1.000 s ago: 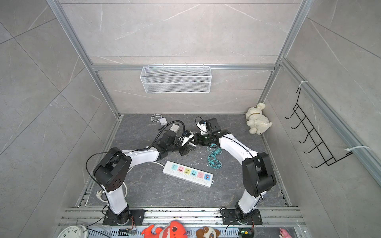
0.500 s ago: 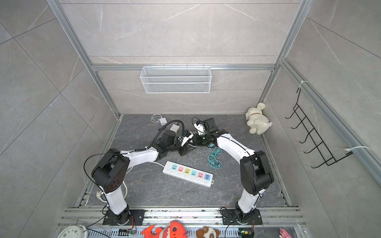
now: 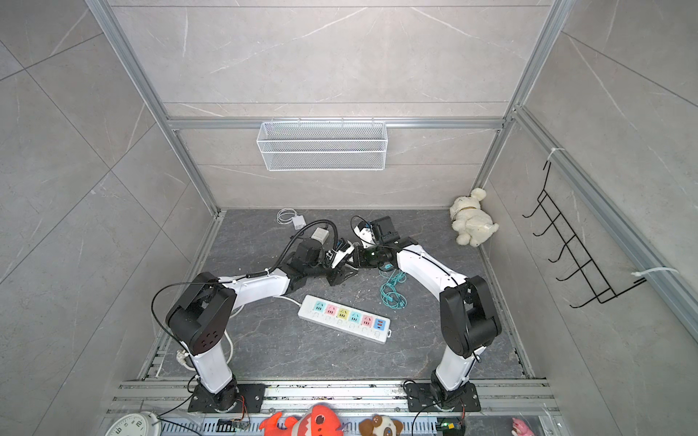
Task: Insert the plug
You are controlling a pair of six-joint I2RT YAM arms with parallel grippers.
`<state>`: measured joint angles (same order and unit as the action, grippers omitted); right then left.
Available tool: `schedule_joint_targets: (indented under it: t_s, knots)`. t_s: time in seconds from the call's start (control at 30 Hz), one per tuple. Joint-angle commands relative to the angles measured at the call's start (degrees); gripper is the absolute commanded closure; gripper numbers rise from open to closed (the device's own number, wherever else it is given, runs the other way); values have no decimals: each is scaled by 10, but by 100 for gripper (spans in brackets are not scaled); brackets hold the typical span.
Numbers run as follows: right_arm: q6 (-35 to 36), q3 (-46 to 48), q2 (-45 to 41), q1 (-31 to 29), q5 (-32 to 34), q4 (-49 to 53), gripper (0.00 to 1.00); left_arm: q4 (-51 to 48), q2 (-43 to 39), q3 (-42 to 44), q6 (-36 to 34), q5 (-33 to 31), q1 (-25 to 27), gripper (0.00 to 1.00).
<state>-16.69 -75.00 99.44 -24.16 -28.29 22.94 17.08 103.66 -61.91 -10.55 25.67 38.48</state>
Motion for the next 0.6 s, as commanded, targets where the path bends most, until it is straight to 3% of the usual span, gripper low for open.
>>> schedule_joint_targets:
  t_s: [0.0, 0.23, 0.33, 0.4, 0.47, 0.57]
  knots:
    - [10, -12, 2, -19, -34, -6, 60, 11, -22, -25, -4, 21, 13, 62]
    - [9, 0, -4, -19, -34, -6, 73, -5, -20, -36, -5, 7, 13, 49]
    - [8, 7, -12, -19, -28, -7, 79, -9, -18, -40, -5, 2, 13, 49]
    - [6, 10, -17, -19, -26, -7, 80, -17, -16, -44, -5, -2, 13, 45]
    - [5, 11, -22, -19, -26, -6, 81, -27, -14, -49, -2, -13, 13, 35]
    - [3, 11, -31, -19, -12, -6, 82, -33, -19, -47, -1, -28, 13, 32]
